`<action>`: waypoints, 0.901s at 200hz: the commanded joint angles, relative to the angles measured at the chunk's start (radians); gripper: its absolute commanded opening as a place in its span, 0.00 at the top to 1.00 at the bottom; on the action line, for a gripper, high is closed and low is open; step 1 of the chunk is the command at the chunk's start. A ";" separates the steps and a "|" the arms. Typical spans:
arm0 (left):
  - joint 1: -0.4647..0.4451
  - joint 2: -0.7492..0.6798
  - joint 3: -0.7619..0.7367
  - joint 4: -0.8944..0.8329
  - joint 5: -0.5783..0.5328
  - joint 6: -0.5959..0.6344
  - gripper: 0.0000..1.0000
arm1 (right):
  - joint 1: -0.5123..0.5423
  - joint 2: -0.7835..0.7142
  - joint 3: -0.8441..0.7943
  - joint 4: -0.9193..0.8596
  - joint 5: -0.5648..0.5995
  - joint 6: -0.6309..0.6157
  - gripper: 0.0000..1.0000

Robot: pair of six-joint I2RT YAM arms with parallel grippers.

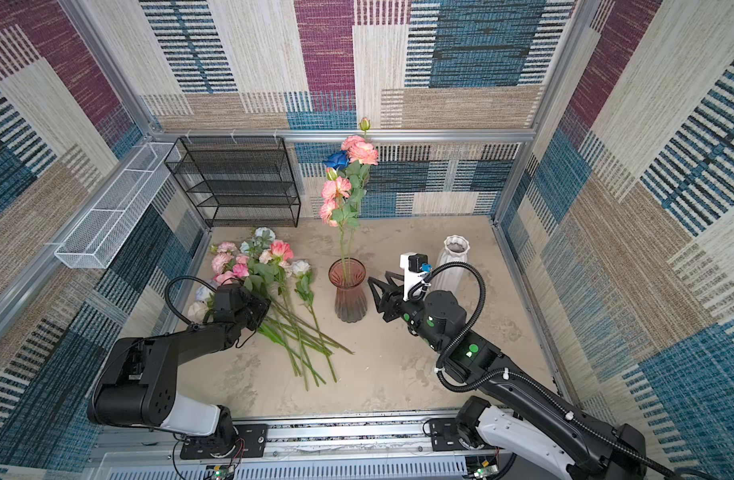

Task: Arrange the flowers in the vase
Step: 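Grasp a light pink rose stem with the left gripper and lift it, then raise the pink rose with the left gripper while the right gripper grips its stem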

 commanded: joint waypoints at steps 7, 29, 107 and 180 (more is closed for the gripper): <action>0.000 -0.071 -0.004 0.006 -0.005 -0.027 1.00 | 0.001 -0.003 0.005 0.009 0.012 0.002 0.46; 0.000 -0.177 -0.001 -0.060 -0.022 -0.016 1.00 | 0.001 -0.006 0.005 0.008 0.013 0.002 0.46; 0.000 -0.615 0.238 -0.606 -0.095 0.207 1.00 | 0.002 -0.029 0.016 -0.007 0.013 0.001 0.43; -0.001 -0.564 0.527 -0.530 0.567 0.318 1.00 | 0.005 0.123 0.206 -0.067 -0.496 -0.064 0.34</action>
